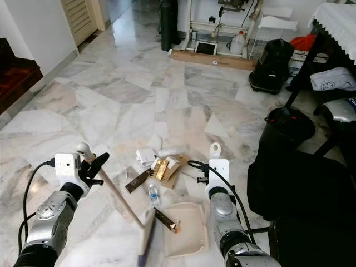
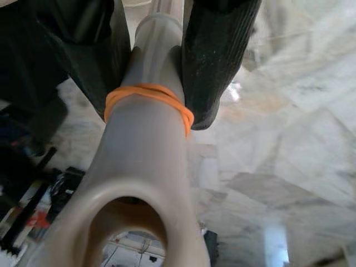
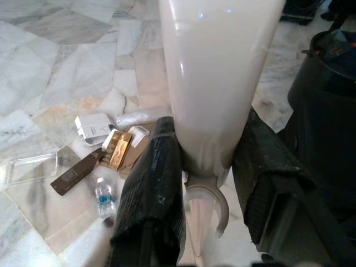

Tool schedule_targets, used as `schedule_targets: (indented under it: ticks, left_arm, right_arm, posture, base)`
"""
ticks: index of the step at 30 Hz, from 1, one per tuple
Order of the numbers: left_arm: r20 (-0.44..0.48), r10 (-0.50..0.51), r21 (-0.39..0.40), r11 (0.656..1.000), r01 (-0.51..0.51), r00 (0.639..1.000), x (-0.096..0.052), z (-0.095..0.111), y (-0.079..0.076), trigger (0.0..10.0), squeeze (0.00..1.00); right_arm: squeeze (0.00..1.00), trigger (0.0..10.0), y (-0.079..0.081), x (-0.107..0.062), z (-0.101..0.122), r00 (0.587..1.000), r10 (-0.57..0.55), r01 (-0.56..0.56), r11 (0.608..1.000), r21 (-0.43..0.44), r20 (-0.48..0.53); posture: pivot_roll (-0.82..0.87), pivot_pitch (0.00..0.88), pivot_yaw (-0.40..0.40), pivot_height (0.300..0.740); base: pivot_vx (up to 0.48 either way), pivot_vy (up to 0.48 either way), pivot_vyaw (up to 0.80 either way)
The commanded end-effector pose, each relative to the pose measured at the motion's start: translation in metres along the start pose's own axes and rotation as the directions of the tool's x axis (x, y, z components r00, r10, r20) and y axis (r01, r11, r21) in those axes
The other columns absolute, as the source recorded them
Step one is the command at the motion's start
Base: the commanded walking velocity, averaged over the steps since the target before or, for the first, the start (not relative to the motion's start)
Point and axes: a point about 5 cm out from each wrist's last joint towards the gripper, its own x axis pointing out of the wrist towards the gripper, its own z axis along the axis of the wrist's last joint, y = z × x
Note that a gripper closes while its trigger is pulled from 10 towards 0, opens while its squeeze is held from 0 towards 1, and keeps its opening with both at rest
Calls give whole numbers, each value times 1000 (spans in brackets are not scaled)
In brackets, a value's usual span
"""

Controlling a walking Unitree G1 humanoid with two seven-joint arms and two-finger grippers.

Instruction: Sweep floor

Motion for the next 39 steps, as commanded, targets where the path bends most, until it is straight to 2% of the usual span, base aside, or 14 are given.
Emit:
schedule_targets:
  ticks: [1, 9, 15, 17, 18, 19, 22, 24, 29, 39]
  left_arm:
    - [2, -5, -92, 996, 5, 1000, 3, 1, 1, 10000, 0]
    - [-4, -34, -172, 985, 33, 999, 2, 1, 3, 10000, 0]
    - [16, -39, -179, 983, 41, 999, 3, 6, 3, 10000, 0]
    - [41, -29, -156, 987, 35, 999, 4, 12, 4, 10000, 0]
    - [60, -33, -97, 994, 39, 998, 4, 19, 3, 10000, 0]
    - [69, -52, -7, 999, 53, 996, 3, 25, 0, 10000, 0]
    - [102, -71, 82, 995, 63, 992, -1, 35, -4, 10000, 0]
    - [119, -69, 84, 995, 59, 991, -2, 39, -4, 10000, 0]
    - [161, -85, 147, 987, 61, 983, -9, 50, -12, 10000, 0]
    - [217, -90, 173, 984, 52, 972, -11, 65, -26, 10000, 0]
  right_arm:
    - [0, 10000, 4, -7, -18, 997, 26, -26, 1000, 2, -77]
    - [0, 10000, 5, -7, -20, 996, 32, -32, 999, 2, -86]
    - [0, 10000, 7, -7, -19, 996, 34, -33, 999, 2, -85]
    - [0, 10000, 7, -6, -17, 996, 30, -30, 1000, 2, -82]
    - [0, 10000, 7, -5, -15, 997, 21, -21, 1000, 7, -70]
    - [0, 10000, 6, -4, -11, 998, 8, -8, 1000, 8, -54]
    - [0, 10000, 3, -2, -5, 1000, -14, 15, 1000, 15, -28]
    - [0, 10000, 2, -1, -4, 1000, -22, 22, 1000, 15, -22]
    - [0, 10000, -3, 2, 4, 998, -56, 56, 998, 11, -1]
    - [0, 10000, -15, 8, 20, 994, -97, 97, 995, 13, 53]
  posture:
    - [68, 109, -37, 740]
    - [73, 116, -38, 740]
    - [81, 111, -39, 740]
    - [85, 107, -39, 740]
    - [87, 105, -39, 740]
    - [93, 101, -37, 740]
    - [100, 91, -37, 740]
    - [101, 89, -37, 740]
    - [115, 70, -47, 740]
    - [115, 32, -63, 740]
  base:
    - [0, 0, 0]
    - [0, 0, 0]
    - [0, 0, 0]
    - [0, 0, 0]
    - [0, 0, 0]
    - [0, 0, 0]
    - [0, 0, 0]
    - [0, 0, 0]
    - [0, 0, 0]
    - [0, 0, 0]
